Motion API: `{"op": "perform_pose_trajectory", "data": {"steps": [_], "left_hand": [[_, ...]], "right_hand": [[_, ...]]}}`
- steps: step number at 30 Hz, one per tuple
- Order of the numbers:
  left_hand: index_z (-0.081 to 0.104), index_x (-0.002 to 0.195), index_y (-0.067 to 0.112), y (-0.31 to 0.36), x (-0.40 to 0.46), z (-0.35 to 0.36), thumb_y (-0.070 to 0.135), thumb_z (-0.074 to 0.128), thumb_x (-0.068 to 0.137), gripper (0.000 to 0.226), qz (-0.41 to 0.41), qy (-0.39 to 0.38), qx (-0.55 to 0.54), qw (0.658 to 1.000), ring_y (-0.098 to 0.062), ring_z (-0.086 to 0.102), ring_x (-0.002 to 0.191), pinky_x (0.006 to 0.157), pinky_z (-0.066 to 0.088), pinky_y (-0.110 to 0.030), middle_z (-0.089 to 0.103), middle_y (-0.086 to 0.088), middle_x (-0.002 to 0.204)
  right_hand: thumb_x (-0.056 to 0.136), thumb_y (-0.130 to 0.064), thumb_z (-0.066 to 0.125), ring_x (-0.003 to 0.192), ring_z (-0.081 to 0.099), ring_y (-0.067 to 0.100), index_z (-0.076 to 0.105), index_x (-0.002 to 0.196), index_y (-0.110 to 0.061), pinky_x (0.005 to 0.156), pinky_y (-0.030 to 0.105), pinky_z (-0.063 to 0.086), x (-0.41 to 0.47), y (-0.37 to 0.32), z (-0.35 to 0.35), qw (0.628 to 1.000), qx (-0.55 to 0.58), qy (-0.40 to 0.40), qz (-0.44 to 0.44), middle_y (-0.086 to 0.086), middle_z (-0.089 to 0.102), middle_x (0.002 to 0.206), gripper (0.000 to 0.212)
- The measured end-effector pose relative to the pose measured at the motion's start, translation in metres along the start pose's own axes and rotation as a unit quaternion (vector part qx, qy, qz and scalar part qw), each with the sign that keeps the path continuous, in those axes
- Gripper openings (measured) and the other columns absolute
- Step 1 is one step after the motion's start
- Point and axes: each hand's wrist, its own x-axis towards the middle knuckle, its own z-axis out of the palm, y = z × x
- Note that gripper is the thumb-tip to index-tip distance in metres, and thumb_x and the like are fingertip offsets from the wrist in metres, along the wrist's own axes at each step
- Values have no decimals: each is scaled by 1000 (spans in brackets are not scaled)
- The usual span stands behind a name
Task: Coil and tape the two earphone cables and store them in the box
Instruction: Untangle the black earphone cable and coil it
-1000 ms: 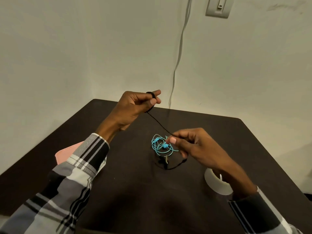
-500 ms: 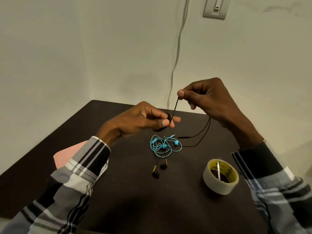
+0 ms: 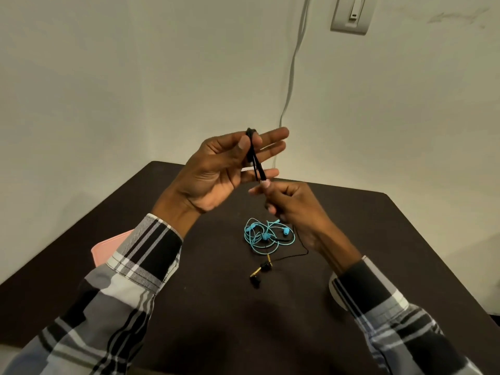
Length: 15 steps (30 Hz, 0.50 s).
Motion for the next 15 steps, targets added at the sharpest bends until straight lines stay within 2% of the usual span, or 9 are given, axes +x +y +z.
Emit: {"op": "perform_pose_trajectory", "data": {"steps": [4, 6, 8, 11, 13, 15], "left_hand": [[74, 90, 15, -7, 4, -4, 20, 55, 86, 20, 3, 93, 39, 995, -29, 53, 129, 95, 52, -49, 59, -15, 135], [74, 93, 13, -11, 4, -10, 21, 60, 84, 18, -9, 135, 118, 984, -23, 56, 127, 97, 52, -48, 62, -12, 131], [72, 97, 8, -16, 2, -17, 18, 62, 85, 18, -21, 158, 207, 965, -17, 57, 125, 96, 52, -41, 65, -10, 128], [72, 99, 8, -25, 0, -19, 8, 61, 92, 13, -35, 150, 294, 943, -10, 57, 125, 88, 50, -21, 67, -7, 123], [73, 100, 12, -30, -1, -18, 6, 61, 92, 15, -51, 127, 330, 934, -8, 55, 125, 98, 48, -22, 67, -5, 121], [73, 102, 12, -32, 0, -16, 8, 63, 92, 16, -69, 106, 364, 923, -6, 54, 126, 106, 45, -30, 67, -7, 123]], "right_hand": [[97, -31, 60, 46, 36, 5, 76, 107, -14, 44, 15, 29, -15, 15, 13, 1000, -23, -7, 17, 3, 51, 58, 26], [97, -29, 61, 47, 39, 5, 76, 107, -14, 44, 14, 31, -22, 13, 12, 998, -58, -15, 10, 2, 53, 57, 24], [97, -27, 61, 46, 43, 1, 76, 106, -12, 46, 12, 34, -25, 6, 7, 996, -93, -14, -7, 2, 55, 56, 23], [97, -28, 62, 44, 46, 0, 77, 100, -14, 48, 12, 37, -25, -9, -5, 986, -161, 3, -34, -1, 59, 55, 20], [95, -31, 64, 45, 47, 1, 77, 93, -20, 51, 16, 39, -23, -18, -13, 978, -206, 11, -41, -4, 62, 53, 18], [94, -33, 66, 46, 49, 0, 77, 89, -21, 54, 20, 39, -22, -25, -20, 968, -245, 10, -43, -5, 64, 54, 18]]}}
